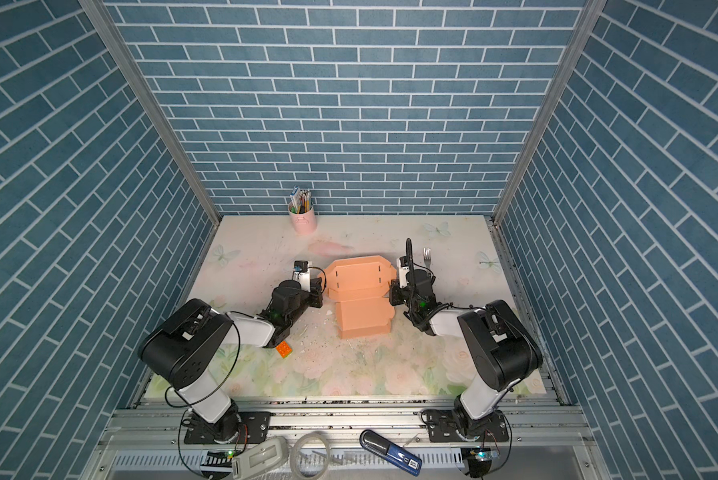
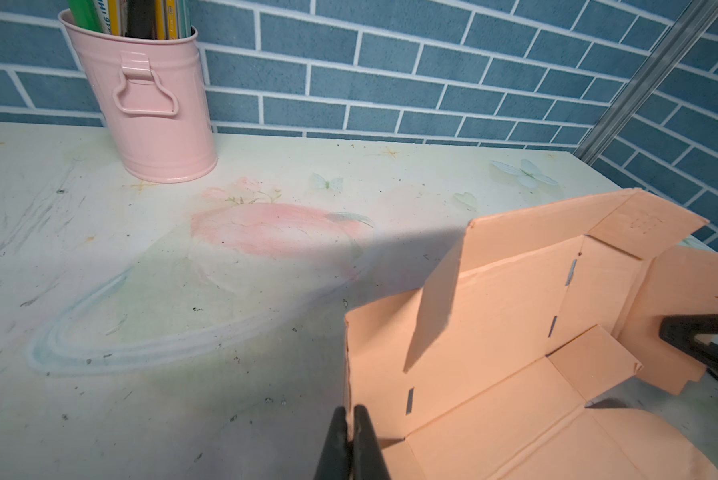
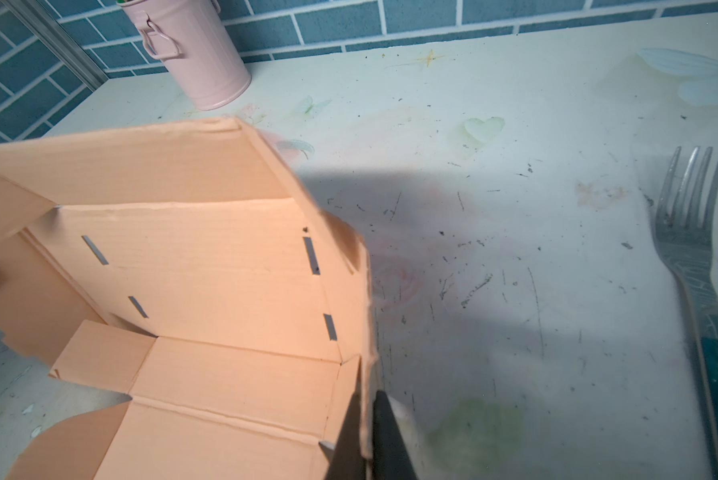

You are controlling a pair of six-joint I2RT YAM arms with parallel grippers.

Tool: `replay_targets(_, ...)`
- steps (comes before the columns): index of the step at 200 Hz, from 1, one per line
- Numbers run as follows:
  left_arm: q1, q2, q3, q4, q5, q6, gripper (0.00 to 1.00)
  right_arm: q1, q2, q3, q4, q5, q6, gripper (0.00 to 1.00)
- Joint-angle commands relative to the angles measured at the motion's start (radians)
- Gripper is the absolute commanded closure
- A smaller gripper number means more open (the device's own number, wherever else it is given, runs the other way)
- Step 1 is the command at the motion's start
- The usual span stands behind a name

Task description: Fold the paper box

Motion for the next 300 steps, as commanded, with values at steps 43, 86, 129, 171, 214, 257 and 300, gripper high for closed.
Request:
replay_targets(43, -0.040, 0.008, 0.030, -0.034, -0.038, -0.075, 1.00, 0.115, -0.090, -0.077, 0.032, 0.137, 0.012, 0.97)
replay_targets(86, -0.072, 0.007, 0.041, -0.063, -0.078, -0.146, 1.00, 0.149, -0.110, -0.132, 0.069, 0.181, 0.046, 0.98)
replay_targets(129, -0.102, 0.004, 0.047, -0.071, -0.109, -0.225, 1.00, 0.188, -0.111, -0.161, 0.106, 0.240, 0.068, 0.98)
replay_targets(171, -0.115, 0.022, 0.036, -0.035, -0.112, -0.322, 1.00, 0.213, -0.115, -0.179, 0.128, 0.280, 0.076, 0.98)
replay_targets(214, -0.143, 0.028, 0.047, -0.010, -0.106, -0.361, 1.00, 0.219, -0.133, -0.206, 0.154, 0.285, 0.084, 0.97)
replay_targets(257, -0.190, -0.006, 0.035, 0.004, -0.122, -0.383, 1.00, 0.221, -0.136, -0.222, 0.147, 0.256, 0.099, 0.98)
replay_targets(300, -0.248, -0.100, 0.033, -0.091, -0.194, -0.357, 1.00, 0.221, -0.147, -0.224, 0.130, 0.233, 0.113, 0.97)
